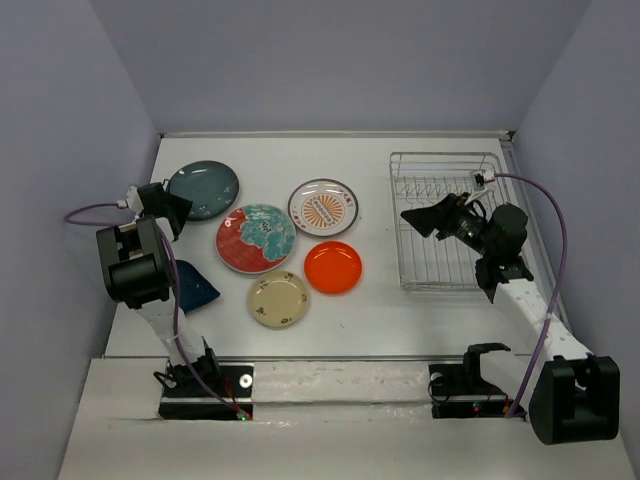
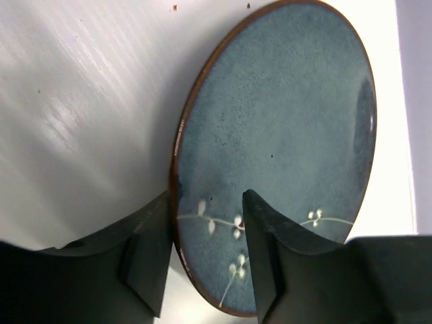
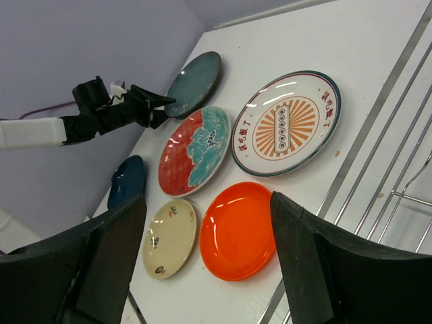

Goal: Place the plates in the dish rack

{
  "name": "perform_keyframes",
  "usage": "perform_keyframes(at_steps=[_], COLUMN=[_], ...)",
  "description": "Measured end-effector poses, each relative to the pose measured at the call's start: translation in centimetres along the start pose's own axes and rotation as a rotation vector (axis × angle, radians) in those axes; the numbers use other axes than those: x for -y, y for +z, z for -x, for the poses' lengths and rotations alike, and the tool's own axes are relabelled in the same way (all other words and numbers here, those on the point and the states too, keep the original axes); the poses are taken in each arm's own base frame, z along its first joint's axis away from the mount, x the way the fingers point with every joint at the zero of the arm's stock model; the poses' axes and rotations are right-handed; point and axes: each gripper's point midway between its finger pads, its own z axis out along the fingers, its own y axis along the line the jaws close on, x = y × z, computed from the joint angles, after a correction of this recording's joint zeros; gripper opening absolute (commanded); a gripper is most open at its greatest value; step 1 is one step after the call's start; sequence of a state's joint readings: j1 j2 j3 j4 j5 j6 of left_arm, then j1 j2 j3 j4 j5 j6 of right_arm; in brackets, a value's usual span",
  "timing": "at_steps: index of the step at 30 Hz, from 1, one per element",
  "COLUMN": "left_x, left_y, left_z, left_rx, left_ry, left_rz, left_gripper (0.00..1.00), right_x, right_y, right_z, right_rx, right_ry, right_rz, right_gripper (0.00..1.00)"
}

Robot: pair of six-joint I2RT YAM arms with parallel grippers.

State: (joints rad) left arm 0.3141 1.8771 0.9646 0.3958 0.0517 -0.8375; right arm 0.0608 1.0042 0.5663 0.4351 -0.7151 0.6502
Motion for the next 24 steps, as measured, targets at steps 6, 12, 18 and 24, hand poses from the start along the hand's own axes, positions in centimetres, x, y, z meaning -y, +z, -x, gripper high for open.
perform_keyframes(at_steps=[6, 12, 18, 24], left_x=[0.5, 3.1, 3.0, 4.0], left_y=[0.6, 0.1, -2.1, -4.9], left_z=[-0.3, 0.8, 0.5, 0.5], left_rx=[-0.001, 0.042, 0.045, 0.041], left_ry=[-0.057, -0.082, -0.053, -0.048], left_rz=[-0.039, -0.155, -0.17, -0.224], left_gripper=[0.06, 0.06, 0.06, 0.06], right_x=[0.2, 0.2, 0.0, -4.1], right_y=[0.1, 0.0, 0.8, 4.2], right_z=[-0.1, -0.1, -0.8, -1.6], right_rx=[-0.004, -0.004, -0.046, -0.146], right_ry=[-0.002, -0.009, 0.012, -0.026], right_rz=[-0.003, -0.004, 0.001, 0.068], right_gripper=[0.79, 0.84, 0.91, 0.92])
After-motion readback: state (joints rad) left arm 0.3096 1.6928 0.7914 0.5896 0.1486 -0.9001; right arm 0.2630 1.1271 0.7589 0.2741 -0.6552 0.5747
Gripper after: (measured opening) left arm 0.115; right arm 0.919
